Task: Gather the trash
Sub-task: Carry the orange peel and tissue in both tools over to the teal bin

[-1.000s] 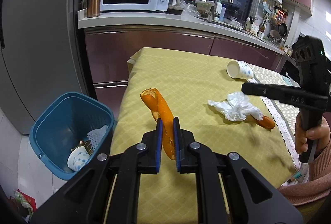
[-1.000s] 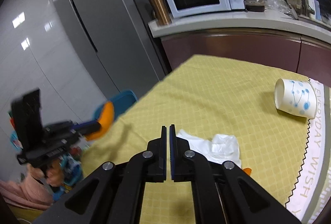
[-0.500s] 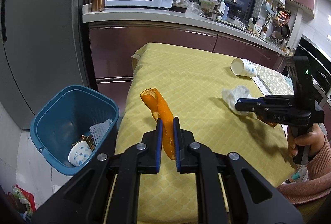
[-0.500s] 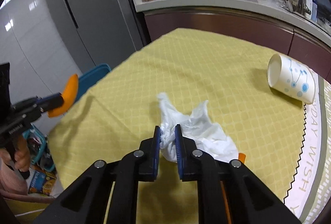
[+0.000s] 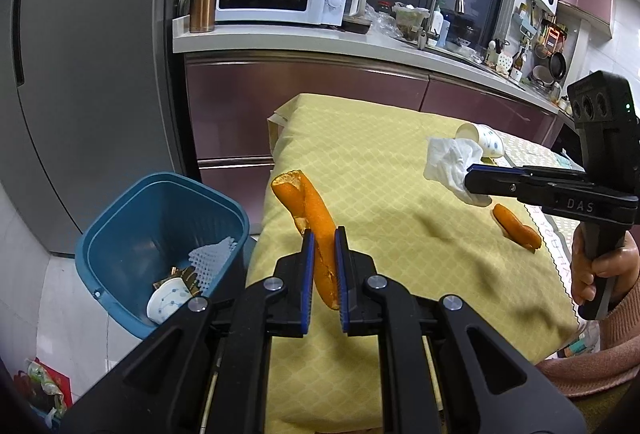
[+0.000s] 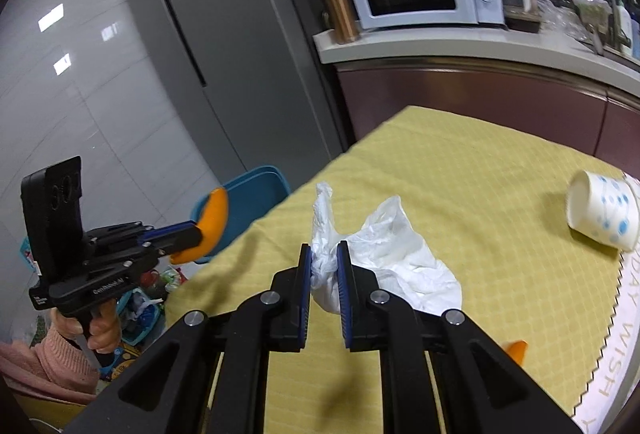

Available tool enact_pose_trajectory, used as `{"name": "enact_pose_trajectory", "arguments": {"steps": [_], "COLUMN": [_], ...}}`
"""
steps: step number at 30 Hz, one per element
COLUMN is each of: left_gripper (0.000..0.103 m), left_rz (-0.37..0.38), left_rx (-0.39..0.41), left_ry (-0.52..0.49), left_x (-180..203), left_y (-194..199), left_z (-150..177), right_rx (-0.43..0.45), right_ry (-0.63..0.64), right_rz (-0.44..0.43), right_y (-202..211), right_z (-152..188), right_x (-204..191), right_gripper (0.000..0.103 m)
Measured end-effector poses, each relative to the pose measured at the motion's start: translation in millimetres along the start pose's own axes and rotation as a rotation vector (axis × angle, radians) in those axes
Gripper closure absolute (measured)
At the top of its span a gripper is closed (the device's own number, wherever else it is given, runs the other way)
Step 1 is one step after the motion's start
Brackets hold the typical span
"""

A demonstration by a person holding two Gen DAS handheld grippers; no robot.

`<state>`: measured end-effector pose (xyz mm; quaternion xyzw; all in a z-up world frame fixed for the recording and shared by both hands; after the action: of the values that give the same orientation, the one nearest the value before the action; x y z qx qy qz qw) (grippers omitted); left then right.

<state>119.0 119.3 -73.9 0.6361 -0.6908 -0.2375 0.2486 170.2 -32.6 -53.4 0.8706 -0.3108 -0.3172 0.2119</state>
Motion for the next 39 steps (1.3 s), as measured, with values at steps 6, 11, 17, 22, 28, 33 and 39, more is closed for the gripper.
{"name": "enact_pose_trajectory", "arguments": {"steps": [6, 11, 17, 22, 28, 33, 39], "left_gripper": [0.093, 0.093, 0.093, 0.093, 0.093, 0.093, 0.093], "left_rz": [-0.017, -0.030, -0.046, -0.062, -0.085, -0.105, -0.123], "left_rx": [0.009, 0.014, 0.021, 0.026, 0.030, 0.028, 0.025], "left_ry": [0.016, 0.025, 0.044, 0.056, 0.071, 0.084, 0.098], "left_x": [-12, -21, -35, -44, -57, -69, -80], "left_y": [6, 10, 14, 16, 18, 17, 14], "left_z": [0, 0, 1, -1, 0, 0, -1], "right_rx": [-0.001, -0.007, -0.015, -0.026, -0.046, -0.057, -0.073], "right_ry": [0.018, 0.026, 0.045, 0.058, 0.080, 0.095, 0.108], "right_rz": [-0.042, -0.065, -0.084, -0.107, -0.138, -0.159, -0.184], "right_y": [-9, -17, -26, -35, -49, -58, -70], "right_z": [-10, -15, -19, -22, -25, -28, -34], "right_x": [-15, -22, -33, -43, -57, -66, -76], "right_gripper": [0.092, 0.092, 0.092, 0.092, 0.092, 0.092, 0.092]}}
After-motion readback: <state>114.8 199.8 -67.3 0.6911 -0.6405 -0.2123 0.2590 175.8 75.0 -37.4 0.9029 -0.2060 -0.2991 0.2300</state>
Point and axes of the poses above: each gripper's, at about its wrist camera, not at the fingertips, and y roughly against the way its jaws point, x to its right, z to its underside, the point moved 6 cm from there along -y, roughly the way its jaws point, and after that the axes turned 10 degrees about -z, right-handed, at the moved point
